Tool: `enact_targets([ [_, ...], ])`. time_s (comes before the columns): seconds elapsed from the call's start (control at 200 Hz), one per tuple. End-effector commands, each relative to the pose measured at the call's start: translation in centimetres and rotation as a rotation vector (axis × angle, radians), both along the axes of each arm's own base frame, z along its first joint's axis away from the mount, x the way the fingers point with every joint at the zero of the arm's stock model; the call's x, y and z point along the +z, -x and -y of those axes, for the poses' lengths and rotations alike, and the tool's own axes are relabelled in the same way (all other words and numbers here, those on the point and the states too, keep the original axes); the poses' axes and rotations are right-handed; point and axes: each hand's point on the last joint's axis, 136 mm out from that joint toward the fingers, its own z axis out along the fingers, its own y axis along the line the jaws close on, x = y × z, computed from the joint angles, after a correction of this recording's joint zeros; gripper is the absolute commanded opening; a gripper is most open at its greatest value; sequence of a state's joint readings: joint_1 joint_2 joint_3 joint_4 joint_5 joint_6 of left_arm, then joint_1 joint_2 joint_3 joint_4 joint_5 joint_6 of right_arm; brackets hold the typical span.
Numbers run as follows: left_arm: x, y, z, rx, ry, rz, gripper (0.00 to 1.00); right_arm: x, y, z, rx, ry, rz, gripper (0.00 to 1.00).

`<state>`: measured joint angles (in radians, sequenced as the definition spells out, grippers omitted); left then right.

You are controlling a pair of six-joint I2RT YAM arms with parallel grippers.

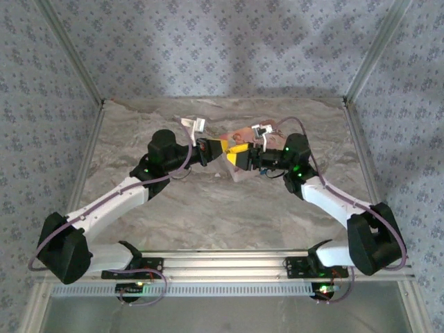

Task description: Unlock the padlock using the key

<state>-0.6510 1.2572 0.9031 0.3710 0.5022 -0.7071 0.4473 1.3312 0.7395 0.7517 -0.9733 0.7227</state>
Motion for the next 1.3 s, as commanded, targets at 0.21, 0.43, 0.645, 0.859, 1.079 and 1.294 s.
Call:
enact_targets([
  [0.21,0.8,0.5,0.0,-0.010,0.022,0.032,0.00,1.1,0.4,-0.4,0.031,-0.006,0.029,0.40],
  [0.43,0.4,0.3,0.0,-0.001,0.011,0.021,0.00,1.0,0.4,-0.3,0.024,0.002,0.027,0.30],
  [0.645,0.2,0.2,0.0,-0.001,0.009,0.015,0.00,0.7,0.2,-0.2,0.014,0.008,0.014,0.21],
  [0.859,0.0,0.3,0.1,-0.010,0.004,0.012,0.00,1.0,0.1,-0.2,0.012,0.004,0.015,0.24],
  [1.079,-0.7,-0.1,0.0,0.010,-0.012,-0.005,0.00,1.3,0.6,-0.5,0.042,-0.001,0.021,0.28],
  [1.294,-1.3,-0.5,-0.1,0.030,-0.027,-0.021,0.00,1.2,0.8,-0.6,0.050,0.001,0.017,0.30],
])
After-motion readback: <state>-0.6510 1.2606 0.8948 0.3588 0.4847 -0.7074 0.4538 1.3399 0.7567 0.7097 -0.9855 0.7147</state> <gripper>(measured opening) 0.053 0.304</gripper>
